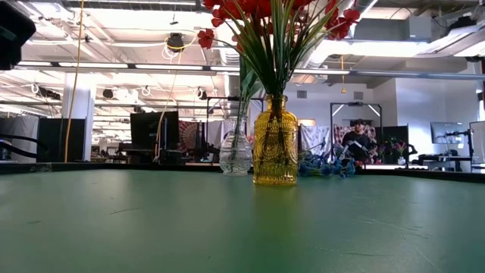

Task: Sort flowers into vase by color
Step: Put the bottom blue flowers into the bottom transparent vase, then put the blue flowers into the bottom transparent vase

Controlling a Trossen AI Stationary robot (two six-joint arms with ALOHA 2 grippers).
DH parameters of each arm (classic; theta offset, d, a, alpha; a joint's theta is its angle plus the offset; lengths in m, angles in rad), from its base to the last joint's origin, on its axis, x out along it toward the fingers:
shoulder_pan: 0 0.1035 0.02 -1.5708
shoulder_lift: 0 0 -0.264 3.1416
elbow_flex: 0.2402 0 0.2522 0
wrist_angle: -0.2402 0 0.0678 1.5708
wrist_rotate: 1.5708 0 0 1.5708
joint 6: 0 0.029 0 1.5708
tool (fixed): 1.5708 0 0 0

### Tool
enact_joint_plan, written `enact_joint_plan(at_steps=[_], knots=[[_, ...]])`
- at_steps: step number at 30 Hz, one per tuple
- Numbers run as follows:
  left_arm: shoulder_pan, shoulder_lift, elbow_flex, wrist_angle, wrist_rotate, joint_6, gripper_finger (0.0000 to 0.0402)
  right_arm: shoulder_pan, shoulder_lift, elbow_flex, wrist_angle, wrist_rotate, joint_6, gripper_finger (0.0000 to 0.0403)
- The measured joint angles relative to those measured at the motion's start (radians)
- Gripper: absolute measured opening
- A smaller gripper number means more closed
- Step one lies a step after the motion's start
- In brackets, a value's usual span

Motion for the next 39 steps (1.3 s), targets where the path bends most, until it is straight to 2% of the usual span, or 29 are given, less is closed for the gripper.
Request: enact_joint_plan(at_steps=[6,19,25,29,33,39], knots=[[0.003,-0.006,0.021,-0.08,-0.011,-0.023,0.0146,0.0,0.0,0.0,0.003,0.0,0.0,0.027],[0.057,-0.006,0.021,-0.213,0.09,-0.141,0.0146,0.0,0.0,0.0,0.007,0.0,0.001,0.027],[0.108,-0.006,0.025,-0.245,0.149,-0.19,0.0146,0.0,-0.004,0.0,-0.05,-0.004,0.091,0.027],[0.153,-0.006,0.075,-0.368,0.114,-0.194,0.0146,0.002,-0.04,0.0,-0.211,-0.031,0.215,0.027],[0.193,-0.006,0.141,-0.448,-0.017,-0.143,0.0146,0.008,-0.097,0.0,-0.442,-0.089,0.385,0.027],[0.259,-0.006,0.206,-0.471,-0.215,-0.048,0.0146,0.025,-0.182,0.0,-0.881,-0.246,0.674,0.027]])
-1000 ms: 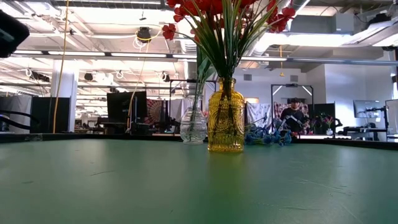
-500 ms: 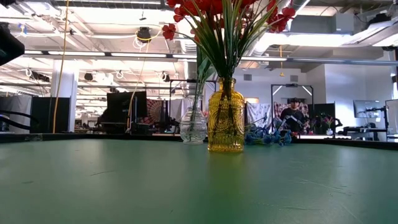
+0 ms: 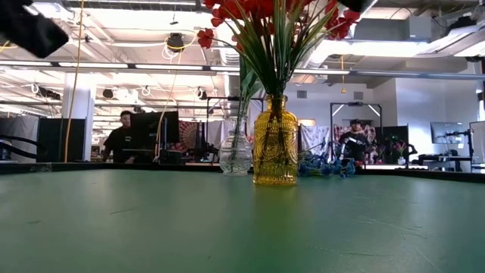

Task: Sort flowers into vase by color
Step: Put the blue flowers into the bottom transparent vase

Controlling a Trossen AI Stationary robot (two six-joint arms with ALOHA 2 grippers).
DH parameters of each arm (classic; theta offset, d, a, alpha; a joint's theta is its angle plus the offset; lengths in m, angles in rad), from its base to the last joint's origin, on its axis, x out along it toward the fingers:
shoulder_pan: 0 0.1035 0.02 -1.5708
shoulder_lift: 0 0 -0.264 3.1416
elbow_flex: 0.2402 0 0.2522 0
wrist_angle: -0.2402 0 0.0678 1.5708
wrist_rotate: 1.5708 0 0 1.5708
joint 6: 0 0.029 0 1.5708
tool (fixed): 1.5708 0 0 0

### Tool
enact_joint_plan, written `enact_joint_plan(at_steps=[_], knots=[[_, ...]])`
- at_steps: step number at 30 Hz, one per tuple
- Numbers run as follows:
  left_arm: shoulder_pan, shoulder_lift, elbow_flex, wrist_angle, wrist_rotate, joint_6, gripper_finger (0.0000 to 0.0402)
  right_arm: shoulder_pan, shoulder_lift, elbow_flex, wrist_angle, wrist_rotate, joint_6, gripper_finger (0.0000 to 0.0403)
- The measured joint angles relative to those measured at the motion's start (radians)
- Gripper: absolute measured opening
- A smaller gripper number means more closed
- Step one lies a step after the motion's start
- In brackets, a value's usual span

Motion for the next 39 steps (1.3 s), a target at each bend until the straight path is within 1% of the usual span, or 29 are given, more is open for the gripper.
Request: enact_joint_plan(at_steps=[3,8,10,13,15,16,18,21,24,27,32,35,39], knots=[[0.044,0.0,0.023,-0.053,-0.113,0.009,0.0146,0.018,-0.025,0.0,-0.204,-0.042,0.118,0.027],[0.131,0.0,0.057,-0.147,-0.269,-0.045,0.0146,0.048,-0.063,0.0,-0.516,-0.04,0.283,0.027],[0.168,0.0,0.068,-0.156,-0.311,-0.065,0.0146,0.05,-0.069,0.0,-0.651,-0.003,0.354,0.027],[0.222,0.0,0.079,-0.146,-0.35,-0.084,0.0146,0.034,-0.073,-0.001,-0.842,0.105,0.44,0.027],[0.252,0.0,0.079,-0.12,-0.355,-0.074,0.0146,0.007,-0.075,-0.017,-0.907,0.173,0.458,0.027],[0.264,0.0,0.079,-0.106,-0.354,-0.058,0.0146,-0.011,-0.075,-0.026,-0.93,0.19,0.453,0.027],[0.284,0.0,0.079,-0.092,-0.344,-0.032,0.0146,-0.06,-0.075,-0.053,-0.94,0.193,0.419,0.027],[0.305,0.0,0.079,-0.074,-0.336,-0.015,0.0146,-0.151,-0.095,-0.12,-0.927,0.192,0.322,0.027],[0.318,0.0,0.079,-0.076,-0.334,-0.018,0.0146,-0.256,-0.151,-0.202,-0.922,0.17,0.229,0.027],[0.328,0.0,0.079,-0.076,-0.334,-0.019,0.0146,-0.368,-0.253,-0.301,-0.875,0.153,0.132,0.027],[0.34,0.0,0.079,-0.081,-0.339,-0.028,0.0146,-0.566,-0.474,-0.48,-0.659,0.112,-0.079,0.027],[0.341,0.0,0.079,-0.081,-0.38,-0.025,0.0146,-0.675,-0.585,-0.568,-0.537,0.089,-0.169,0.027],[0.341,0.0,0.079,-0.081,-0.428,-0.012,0.0146,-0.78,-0.67,-0.631,-0.457,0.061,-0.25,0.027]])
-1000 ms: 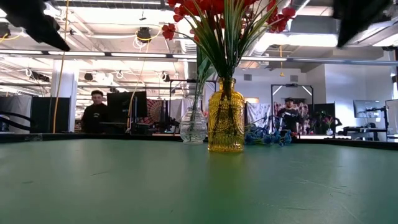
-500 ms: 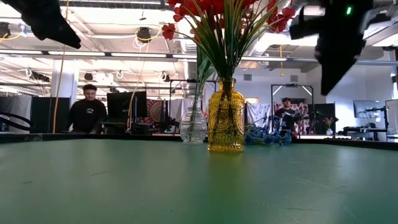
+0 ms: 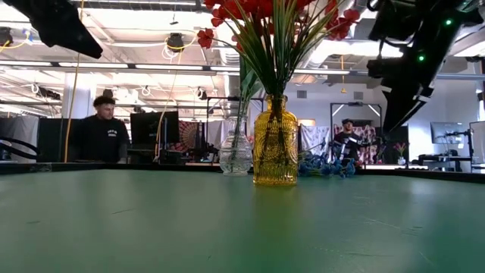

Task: Sort flowers into vase by color
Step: Put the blue flowers into the bottom transparent vase

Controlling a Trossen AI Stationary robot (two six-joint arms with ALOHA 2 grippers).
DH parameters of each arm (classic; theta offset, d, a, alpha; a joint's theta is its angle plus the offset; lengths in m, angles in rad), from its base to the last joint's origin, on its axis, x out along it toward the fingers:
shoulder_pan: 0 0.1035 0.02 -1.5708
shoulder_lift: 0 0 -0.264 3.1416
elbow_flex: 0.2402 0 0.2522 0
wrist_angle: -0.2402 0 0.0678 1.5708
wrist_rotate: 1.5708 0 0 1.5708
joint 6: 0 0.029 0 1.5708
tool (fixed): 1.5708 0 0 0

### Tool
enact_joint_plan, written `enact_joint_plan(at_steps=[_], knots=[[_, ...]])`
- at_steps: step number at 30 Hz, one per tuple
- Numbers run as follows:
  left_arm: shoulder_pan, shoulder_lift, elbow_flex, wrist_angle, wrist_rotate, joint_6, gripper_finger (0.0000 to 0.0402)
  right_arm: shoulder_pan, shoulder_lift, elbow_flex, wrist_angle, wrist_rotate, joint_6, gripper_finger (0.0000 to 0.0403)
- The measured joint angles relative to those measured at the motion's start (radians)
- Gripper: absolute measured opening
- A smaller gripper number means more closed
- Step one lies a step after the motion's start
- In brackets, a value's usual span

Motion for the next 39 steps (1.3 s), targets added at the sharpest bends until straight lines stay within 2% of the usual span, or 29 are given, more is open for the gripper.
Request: enact_joint_plan(at_steps=[3,5,7,13,16,19,24,32,39], knots=[[0.0,0.0,0.0,0.0,-0.025,-0.014,0.0146,-0.062,-0.019,-0.006,0.03,-0.037,-0.029,0.027],[0.0,0.0,-0.003,0.007,-0.024,-0.112,0.0146,-0.102,-0.02,-0.006,0.054,-0.085,-0.063,0.027],[0.0,0.0,-0.016,0.022,-0.024,-0.134,0.0146,-0.148,-0.012,-0.006,0.096,-0.134,-0.1,0.027],[0.0,0.001,-0.062,0.208,-0.03,-0.002,0.0146,-0.268,0.048,-0.006,0.329,-0.264,-0.221,0.027],[0.0,0.006,-0.074,0.277,-0.045,0.06,0.0146,-0.327,0.096,-0.006,0.39,-0.269,-0.258,0.027],[0.011,0.007,-0.076,0.29,-0.078,0.098,0.0146,-0.402,0.151,-0.006,0.42,-0.272,-0.297,0.027],[0.058,0.006,-0.076,0.297,-0.123,0.146,0.0146,-0.516,0.242,-0.006,0.509,-0.349,-0.393,0.027],[0.125,0.007,-0.076,0.314,-0.057,0.163,0.0146,-0.552,0.323,-0.006,0.689,-0.525,-0.536,0.027],[0.167,0.006,-0.076,0.33,-0.055,0.214,0.0146,-0.538,0.455,-0.006,0.823,-0.555,-0.591,0.027]])
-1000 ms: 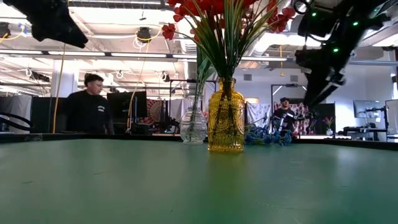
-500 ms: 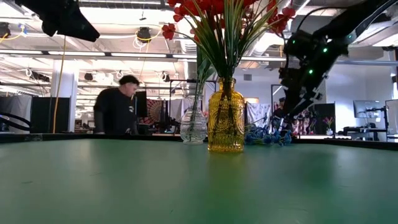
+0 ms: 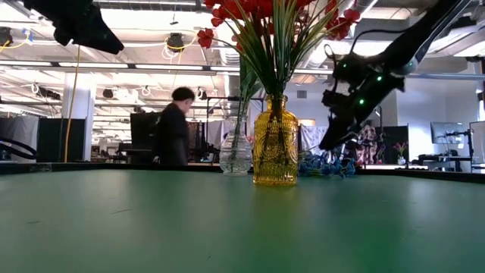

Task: Sort flowers into vase by color
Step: Put the blue flowers into the bottom transparent vase

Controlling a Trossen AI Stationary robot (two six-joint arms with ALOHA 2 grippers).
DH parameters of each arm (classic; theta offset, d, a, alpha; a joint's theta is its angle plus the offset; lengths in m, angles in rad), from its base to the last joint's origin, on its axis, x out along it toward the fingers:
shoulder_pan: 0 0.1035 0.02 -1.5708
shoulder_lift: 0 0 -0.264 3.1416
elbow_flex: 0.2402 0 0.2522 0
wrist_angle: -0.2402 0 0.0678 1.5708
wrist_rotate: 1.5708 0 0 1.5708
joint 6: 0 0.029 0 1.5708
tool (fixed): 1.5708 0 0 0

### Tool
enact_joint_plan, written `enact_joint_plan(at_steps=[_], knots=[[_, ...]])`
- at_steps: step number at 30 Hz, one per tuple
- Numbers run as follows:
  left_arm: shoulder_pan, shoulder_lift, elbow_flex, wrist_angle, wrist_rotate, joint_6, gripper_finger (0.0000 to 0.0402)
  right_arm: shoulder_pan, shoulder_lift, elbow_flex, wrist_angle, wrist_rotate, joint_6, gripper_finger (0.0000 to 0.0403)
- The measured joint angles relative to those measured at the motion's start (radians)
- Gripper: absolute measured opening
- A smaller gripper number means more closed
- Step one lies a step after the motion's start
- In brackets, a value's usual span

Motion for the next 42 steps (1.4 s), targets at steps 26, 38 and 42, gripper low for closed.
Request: enact_joint_plan(at_steps=[26,38,42], knots=[[0.054,0.0,0.0,0.104,0.098,0.106,0.0146,0.016,0.222,0.14,-0.243,0.117,0.004,0.002],[0.054,0.0,0.0,0.103,0.104,0.147,0.0146,0.078,-0.077,0.222,-0.671,0.465,0.178,0.0021],[0.054,0.0,0.0,0.1,0.104,0.147,0.0146,0.105,-0.192,0.221,-0.681,0.553,0.247,0.0023]])
